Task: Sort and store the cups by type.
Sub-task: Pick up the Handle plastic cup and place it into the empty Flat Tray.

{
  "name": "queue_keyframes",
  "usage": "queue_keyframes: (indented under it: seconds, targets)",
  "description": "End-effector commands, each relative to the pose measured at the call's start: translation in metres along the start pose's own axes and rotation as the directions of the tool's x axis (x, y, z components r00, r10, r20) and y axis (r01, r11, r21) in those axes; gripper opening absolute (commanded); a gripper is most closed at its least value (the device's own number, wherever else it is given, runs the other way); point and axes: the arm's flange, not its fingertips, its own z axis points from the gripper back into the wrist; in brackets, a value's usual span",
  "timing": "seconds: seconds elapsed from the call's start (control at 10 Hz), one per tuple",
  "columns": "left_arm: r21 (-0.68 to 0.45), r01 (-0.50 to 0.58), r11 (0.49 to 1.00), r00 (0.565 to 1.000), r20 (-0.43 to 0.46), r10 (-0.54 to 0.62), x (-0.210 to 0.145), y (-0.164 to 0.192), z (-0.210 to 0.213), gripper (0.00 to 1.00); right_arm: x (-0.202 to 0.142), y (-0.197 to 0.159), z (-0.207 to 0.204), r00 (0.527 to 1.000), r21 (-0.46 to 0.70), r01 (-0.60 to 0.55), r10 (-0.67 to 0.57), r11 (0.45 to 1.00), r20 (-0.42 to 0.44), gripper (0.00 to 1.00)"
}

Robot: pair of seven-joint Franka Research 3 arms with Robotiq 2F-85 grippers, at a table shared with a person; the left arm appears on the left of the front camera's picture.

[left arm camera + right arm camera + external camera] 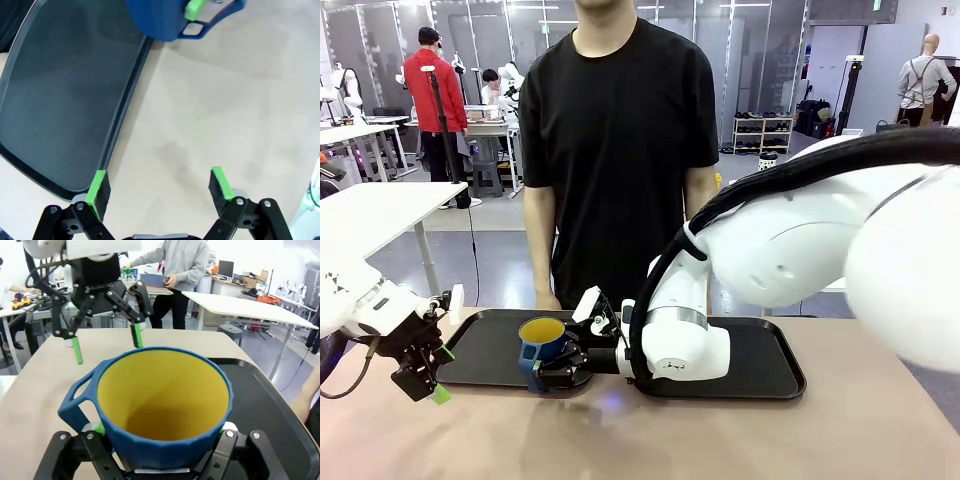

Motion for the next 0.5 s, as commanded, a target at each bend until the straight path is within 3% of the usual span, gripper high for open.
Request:
queue_keyframes:
  seconds: [0.0,0.4]
  targets:
    - [0.016,0.001,1.000,1.000,-0.012,-0.001,-0.003,-0.004,-0.001,1.00,-0.035,0.025,-0.008,0.998,-0.066,-0.056,0.056,0.996,-0.001,0.75]
    - [0.016,0.001,1.000,1.000,-0.012,-0.001,-0.003,-0.004,-0.001,1.00,-0.041,0.012,-0.015,0.997,-0.095,-0.072,0.073,0.993,0.004,0.75]
